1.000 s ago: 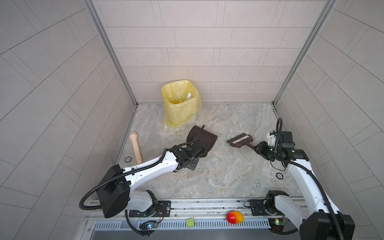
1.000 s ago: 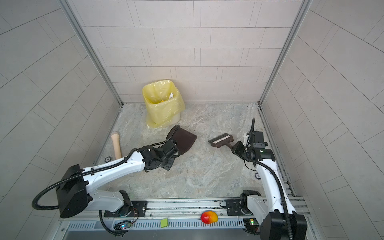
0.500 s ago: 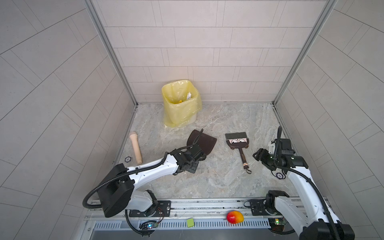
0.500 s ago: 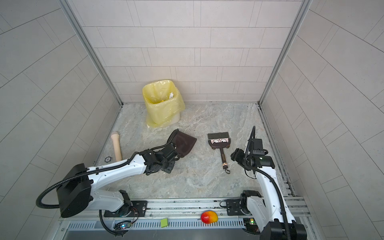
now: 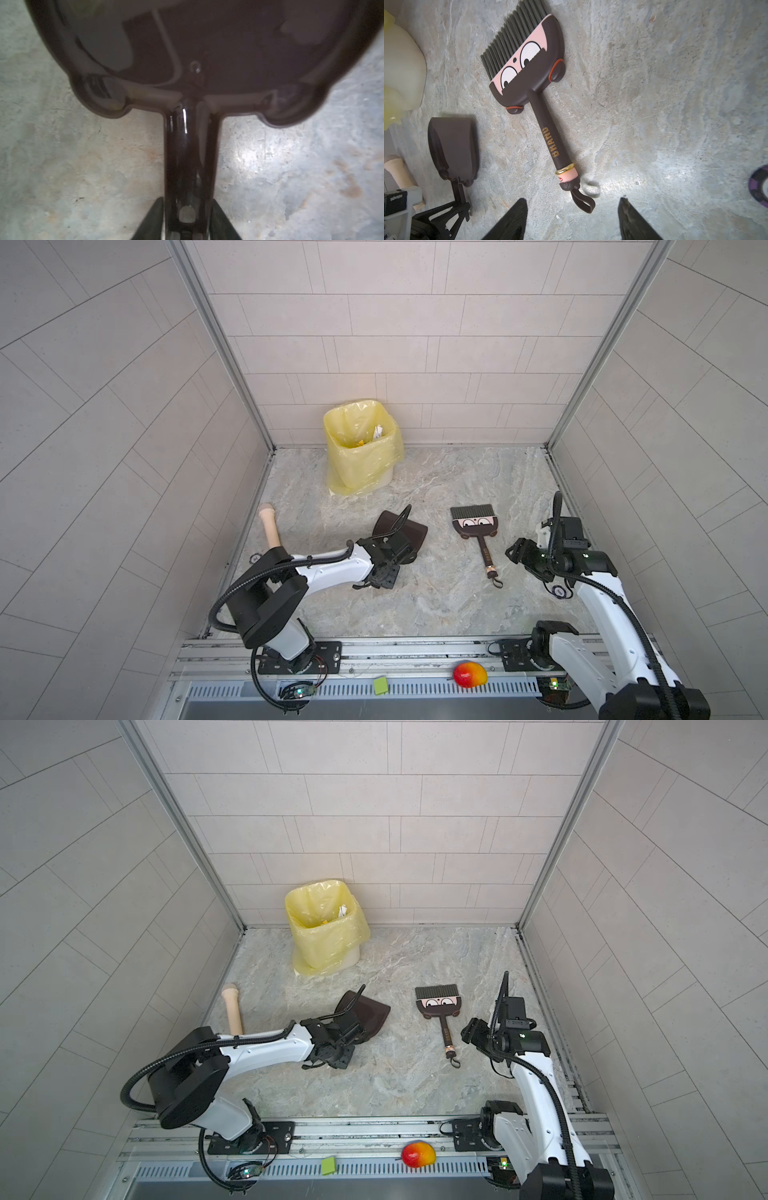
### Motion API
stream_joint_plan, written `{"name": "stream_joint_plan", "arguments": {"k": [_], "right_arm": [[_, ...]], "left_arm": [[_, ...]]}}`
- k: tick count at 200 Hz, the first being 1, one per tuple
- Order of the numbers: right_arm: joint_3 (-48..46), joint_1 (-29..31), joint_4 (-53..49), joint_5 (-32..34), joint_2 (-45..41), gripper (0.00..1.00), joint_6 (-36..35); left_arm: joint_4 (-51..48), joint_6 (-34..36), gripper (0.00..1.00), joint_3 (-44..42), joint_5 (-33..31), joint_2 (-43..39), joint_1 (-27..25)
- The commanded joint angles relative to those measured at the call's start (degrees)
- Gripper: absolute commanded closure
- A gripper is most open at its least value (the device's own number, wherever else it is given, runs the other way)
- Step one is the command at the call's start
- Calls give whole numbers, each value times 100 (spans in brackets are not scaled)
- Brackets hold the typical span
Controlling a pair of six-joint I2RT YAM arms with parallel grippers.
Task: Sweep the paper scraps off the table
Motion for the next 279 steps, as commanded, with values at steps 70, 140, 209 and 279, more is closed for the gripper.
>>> {"name": "stream_joint_plan", "arguments": {"k": [70,140,209,279], "right_arm": [[1061,809,272,1034,340,20,-865],[1480,1592,1911,3407,1706,12,-2214],[-596,1530,6113,4093,2583,8,-2850],[-1282,1293,8207,3693,3154,2,-3049]], "left_arm": [[-467,56,0,51,-1317,-1479,-8],[641,1692,0,-533,-2745,-3069,1167],[4199,3039,0,-2195,-2668,-3463,2943],[7021,3409,0,-2719,-2057,-1924,3782]]}}
